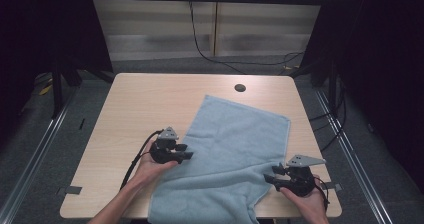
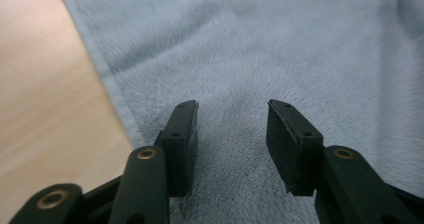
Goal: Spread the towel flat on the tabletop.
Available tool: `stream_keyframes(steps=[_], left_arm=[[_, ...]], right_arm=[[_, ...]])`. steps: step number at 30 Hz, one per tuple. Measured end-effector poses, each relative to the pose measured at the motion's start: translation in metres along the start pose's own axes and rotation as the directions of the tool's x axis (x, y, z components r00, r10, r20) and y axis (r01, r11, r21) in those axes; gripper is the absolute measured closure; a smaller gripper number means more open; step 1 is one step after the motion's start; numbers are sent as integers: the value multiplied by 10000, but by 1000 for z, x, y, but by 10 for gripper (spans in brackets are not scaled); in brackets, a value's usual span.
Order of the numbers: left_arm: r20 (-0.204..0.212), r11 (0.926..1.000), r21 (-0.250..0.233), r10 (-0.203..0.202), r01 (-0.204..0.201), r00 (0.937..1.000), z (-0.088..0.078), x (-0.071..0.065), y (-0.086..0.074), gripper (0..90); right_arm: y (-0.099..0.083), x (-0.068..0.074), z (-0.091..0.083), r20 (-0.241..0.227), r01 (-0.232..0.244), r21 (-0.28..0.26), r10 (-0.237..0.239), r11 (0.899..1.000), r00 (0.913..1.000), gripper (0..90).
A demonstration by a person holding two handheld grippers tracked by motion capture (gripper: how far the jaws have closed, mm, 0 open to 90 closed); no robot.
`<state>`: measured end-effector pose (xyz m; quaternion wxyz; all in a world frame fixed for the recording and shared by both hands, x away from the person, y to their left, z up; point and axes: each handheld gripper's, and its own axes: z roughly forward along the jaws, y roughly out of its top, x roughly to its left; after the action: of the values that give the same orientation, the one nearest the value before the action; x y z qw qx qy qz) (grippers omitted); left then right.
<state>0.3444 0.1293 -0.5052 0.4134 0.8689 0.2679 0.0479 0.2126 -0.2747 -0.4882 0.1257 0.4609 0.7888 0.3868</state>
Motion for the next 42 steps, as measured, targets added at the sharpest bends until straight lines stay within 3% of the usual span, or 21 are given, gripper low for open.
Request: stream_keyframes(steps=[3, 6, 8, 10, 11, 14, 17, 20, 23, 26, 28, 30, 32, 34, 35, 37, 39, 42], left_arm=[[-440, 9982, 213, 563, -554, 9974, -4, -3, -2, 753], [-546, 9986, 179, 502, -493, 9972, -15, -2, -11, 853], [-665, 9996, 231, 201, -186, 9976, -25, -1, -19, 857], [-450, 9993, 138, -332, 339, 9984, -37, 1, -29, 856], [-404, 9991, 77, -410, 413, 9983, -43, 1, -36, 855], [-400, 9958, 160, -896, 903, 9952, -64, -5, -52, 843], [-229, 9951, 157, -977, 981, 9950, -80, -9, -66, 765], [-205, 9929, -93, -1190, 1188, 9927, -90, -8, -69, 669], [-273, 9903, -474, -1319, 1305, 9909, -87, 5, -57, 614], [-543, 9907, -446, -1306, 1282, 9899, -75, 21, -41, 605], [-422, 9845, -699, -1640, 1608, 9856, -65, 33, -31, 619], [-738, 9858, -754, -1558, 1503, 9850, -55, 41, -23, 653], [-649, 9781, -777, -1982, 1931, 9780, -47, 50, -20, 653], [-1151, 9851, -493, -1698, 1651, 9787, -39, 54, -21, 664], [-996, 9819, -537, -1864, 1818, 9774, -37, 55, -25, 664], [-831, 9859, -520, -1630, 1591, 9831, -39, 54, -28, 669], [-650, 9867, -455, -1588, 1560, 9852, -44, 50, -32, 673], [-498, 9890, -460, -1429, 1407, 9885, -49, 42, -39, 689]], right_arm=[[0, 0, 5, 16, 62, 140, -62, 9999, 10000, 496], [2, 1, 11, -42, 111, 247, -110, 9996, 9999, 486], [5, 1, 17, -110, 212, 403, -208, 9990, 9997, 483], [10, 2, 23, -108, 288, 467, -283, 9985, 9995, 479], [13, 3, 25, -152, 369, 455, -363, 9983, 9992, 479], [25, 7, 27, -306, 453, 2, -452, 9990, 9985, 489], [37, 15, 29, -494, 725, -228, -735, 9971, 9961, 542], [51, 21, 30, -635, 804, -757, -853, 9939, 9943, 621], [66, 21, 36, -962, 777, -1098, -884, 9909, 9914, 634], [80, 18, 57, -1079, 890, -742, -967, 9933, 9895, 600], [86, 14, 74, -1152, 884, -481, -935, 9949, 9889, 584], [92, 11, 89, -1156, 940, -295, -968, 9951, 9886, 617], [96, 8, 101, -1044, 1073, -126, -1080, 9941, 9887, 611], [96, 5, 109, -990, 948, -32, -947, 9955, 9906, 625], [94, 4, 112, -910, 942, 175, -922, 9954, 9916, 628], [86, 5, 116, -693, 1187, 534, -1149, 9915, 9910, 628], [80, 7, 111, -689, 1055, 447, -1023, 9934, 9924, 639], [72, 12, 102, -826, 1316, 531, -1270, 9899, 9885, 709]])
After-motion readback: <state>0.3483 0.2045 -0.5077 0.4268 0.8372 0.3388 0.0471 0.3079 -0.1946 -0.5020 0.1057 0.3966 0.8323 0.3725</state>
